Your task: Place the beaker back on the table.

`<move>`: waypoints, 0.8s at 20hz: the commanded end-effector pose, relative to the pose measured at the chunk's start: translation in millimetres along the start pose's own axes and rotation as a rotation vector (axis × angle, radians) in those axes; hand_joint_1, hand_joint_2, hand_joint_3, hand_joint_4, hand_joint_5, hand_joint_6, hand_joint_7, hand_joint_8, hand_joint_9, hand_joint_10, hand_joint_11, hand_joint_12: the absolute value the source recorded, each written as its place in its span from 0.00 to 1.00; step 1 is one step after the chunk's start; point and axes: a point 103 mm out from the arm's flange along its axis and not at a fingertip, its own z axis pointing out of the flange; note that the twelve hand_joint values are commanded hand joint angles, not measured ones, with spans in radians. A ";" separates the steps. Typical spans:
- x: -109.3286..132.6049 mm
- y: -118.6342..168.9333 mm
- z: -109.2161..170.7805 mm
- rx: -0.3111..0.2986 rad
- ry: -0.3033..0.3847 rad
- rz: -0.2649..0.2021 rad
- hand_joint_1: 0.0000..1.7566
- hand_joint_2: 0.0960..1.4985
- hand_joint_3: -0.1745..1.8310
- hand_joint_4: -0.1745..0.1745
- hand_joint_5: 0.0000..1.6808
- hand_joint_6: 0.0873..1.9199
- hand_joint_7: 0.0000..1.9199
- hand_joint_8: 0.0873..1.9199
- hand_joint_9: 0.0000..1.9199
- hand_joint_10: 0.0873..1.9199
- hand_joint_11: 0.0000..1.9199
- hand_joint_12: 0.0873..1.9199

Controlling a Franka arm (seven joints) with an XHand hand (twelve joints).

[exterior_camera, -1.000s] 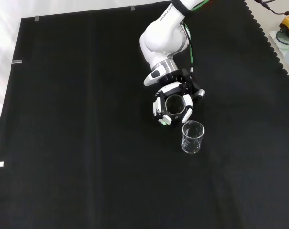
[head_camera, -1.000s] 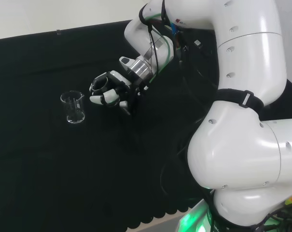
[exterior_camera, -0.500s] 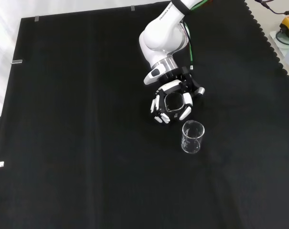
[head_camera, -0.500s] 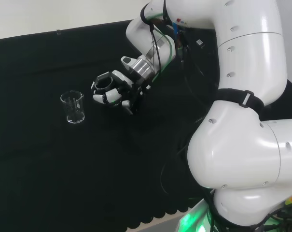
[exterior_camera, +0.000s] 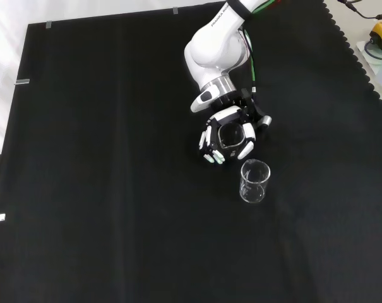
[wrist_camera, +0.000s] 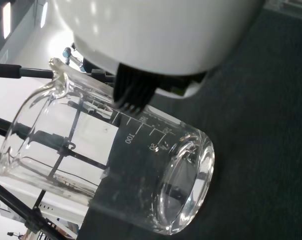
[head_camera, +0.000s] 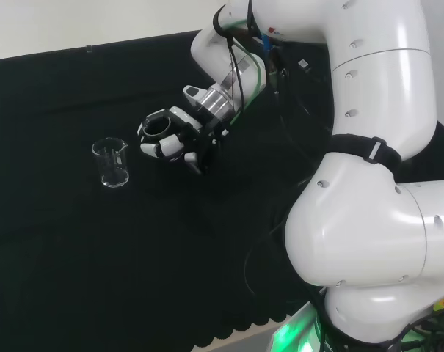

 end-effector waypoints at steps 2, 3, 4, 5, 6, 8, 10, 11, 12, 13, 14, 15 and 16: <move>0.8 -0.7 -0.3 0.004 -0.004 0.000 0.63 0.18 0.62 0.17 0.53 0.44 0.59 0.28 0.63 0.13 0.38 0.55; 0.9 -0.9 -0.5 0.004 -0.003 0.000 0.63 0.18 0.62 0.18 0.52 0.44 0.59 0.28 0.62 0.13 0.38 0.55; 1.0 -0.9 -0.6 0.005 -0.007 0.002 0.62 0.18 0.61 0.19 0.51 0.44 0.58 0.28 0.62 0.13 0.37 0.56; 1.4 -2.2 -2.5 0.006 -0.007 0.000 0.62 0.18 0.61 0.20 0.50 0.44 0.57 0.28 0.61 0.12 0.36 0.56; 1.8 -5.7 -8.0 0.006 -0.002 -0.005 0.61 0.18 0.61 0.21 0.48 0.44 0.56 0.28 0.60 0.12 0.36 0.57; 1.7 -9.7 -14.8 0.014 -0.001 0.000 0.61 0.18 0.61 0.23 0.47 0.44 0.55 0.28 0.60 0.12 0.35 0.57; 1.0 -12.3 -18.1 0.024 -0.004 0.006 0.60 0.18 0.61 0.24 0.46 0.44 0.54 0.28 0.59 0.13 0.34 0.58; 0.8 -13.0 -19.0 0.027 -0.010 0.008 0.60 0.18 0.61 0.25 0.45 0.44 0.54 0.29 0.58 0.13 0.33 0.59; 0.7 -12.9 -18.2 0.035 -0.016 0.014 0.60 0.18 0.61 0.26 0.45 0.44 0.53 0.29 0.58 0.13 0.32 0.59; 0.5 -12.2 -16.9 0.044 -0.020 0.019 0.59 0.18 0.61 0.26 0.44 0.44 0.53 0.29 0.57 0.14 0.31 0.60; 0.1 -12.6 -17.7 0.049 -0.018 0.020 0.59 0.18 0.61 0.28 0.42 0.44 0.52 0.29 0.56 0.14 0.29 0.61; -0.1 -12.6 -17.1 0.053 -0.026 0.020 0.58 0.17 0.61 0.29 0.40 0.44 0.50 0.30 0.55 0.16 0.28 0.62; -0.6 -12.9 -16.8 0.056 -0.026 0.021 0.57 0.17 0.61 0.31 0.38 0.43 0.49 0.30 0.53 0.17 0.26 0.64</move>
